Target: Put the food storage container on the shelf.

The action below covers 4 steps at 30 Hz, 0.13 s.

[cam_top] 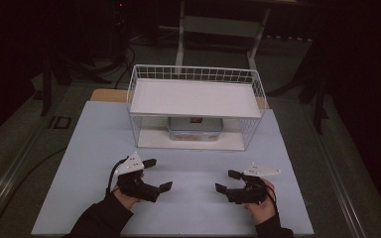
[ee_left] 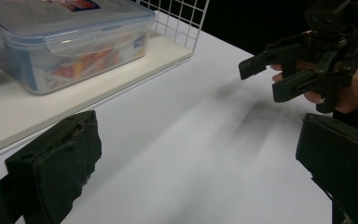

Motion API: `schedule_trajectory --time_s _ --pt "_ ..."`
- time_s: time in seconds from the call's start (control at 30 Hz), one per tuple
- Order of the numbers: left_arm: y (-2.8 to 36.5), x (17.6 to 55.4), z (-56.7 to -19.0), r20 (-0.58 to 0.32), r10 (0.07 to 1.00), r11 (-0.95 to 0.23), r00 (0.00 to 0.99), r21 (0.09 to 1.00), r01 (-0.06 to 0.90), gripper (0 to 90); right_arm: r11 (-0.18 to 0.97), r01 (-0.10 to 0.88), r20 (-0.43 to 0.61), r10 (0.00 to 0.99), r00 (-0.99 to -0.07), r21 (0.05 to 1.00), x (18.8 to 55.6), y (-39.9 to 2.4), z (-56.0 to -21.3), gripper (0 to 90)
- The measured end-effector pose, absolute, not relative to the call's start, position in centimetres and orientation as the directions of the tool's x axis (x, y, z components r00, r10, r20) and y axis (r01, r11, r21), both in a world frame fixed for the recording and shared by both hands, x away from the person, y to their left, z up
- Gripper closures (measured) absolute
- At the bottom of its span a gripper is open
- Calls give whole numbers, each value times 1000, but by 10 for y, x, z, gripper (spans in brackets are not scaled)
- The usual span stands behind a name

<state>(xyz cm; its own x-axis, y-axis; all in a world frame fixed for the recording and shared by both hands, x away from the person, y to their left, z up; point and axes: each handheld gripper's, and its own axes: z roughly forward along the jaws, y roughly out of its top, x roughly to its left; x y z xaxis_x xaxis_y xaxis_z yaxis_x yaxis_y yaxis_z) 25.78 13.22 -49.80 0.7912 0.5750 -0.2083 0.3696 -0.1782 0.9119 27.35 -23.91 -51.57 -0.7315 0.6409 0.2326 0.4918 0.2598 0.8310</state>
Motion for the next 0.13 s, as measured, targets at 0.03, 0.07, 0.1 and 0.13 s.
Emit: schedule_trajectory --time_s 0.03,0.07,0.1,0.13 --pt "132 258 -498 -205 576 -181 792 912 368 0 259 490 233 639 -733 832 274 -239 -516 202" --pt "131 257 -498 -202 575 -182 793 913 365 0 262 486 228 638 -735 834 274 -239 -516 202" --pt "131 257 -498 -201 572 -182 796 914 361 0 272 475 210 641 -738 837 274 -238 -516 202" --pt "131 257 -498 -198 571 -186 797 914 360 0 276 469 205 639 -741 839 273 -238 -515 201"
